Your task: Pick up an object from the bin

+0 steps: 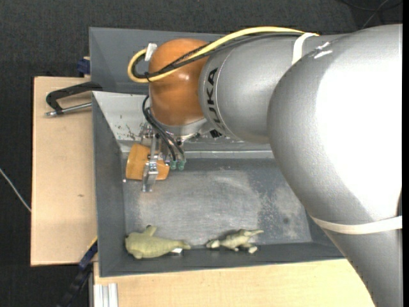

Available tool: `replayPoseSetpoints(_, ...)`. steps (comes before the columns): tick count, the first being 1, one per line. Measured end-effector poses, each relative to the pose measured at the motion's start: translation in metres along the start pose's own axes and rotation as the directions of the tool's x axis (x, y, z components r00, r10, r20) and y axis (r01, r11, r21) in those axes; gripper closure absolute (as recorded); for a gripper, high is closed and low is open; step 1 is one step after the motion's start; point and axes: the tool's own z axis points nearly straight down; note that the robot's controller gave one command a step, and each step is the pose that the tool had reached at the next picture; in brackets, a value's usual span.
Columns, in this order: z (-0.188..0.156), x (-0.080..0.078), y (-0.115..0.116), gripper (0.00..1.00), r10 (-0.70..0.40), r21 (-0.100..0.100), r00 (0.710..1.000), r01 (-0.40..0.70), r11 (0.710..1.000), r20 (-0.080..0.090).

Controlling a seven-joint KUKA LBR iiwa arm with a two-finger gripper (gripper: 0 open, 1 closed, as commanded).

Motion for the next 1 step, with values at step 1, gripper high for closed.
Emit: replayPoseSetpoints(1, -0.0202, -0.0021, 0.0008, 1.00, -0.001, 0.000, 1.000, 0.001, 1.000, 0.001)
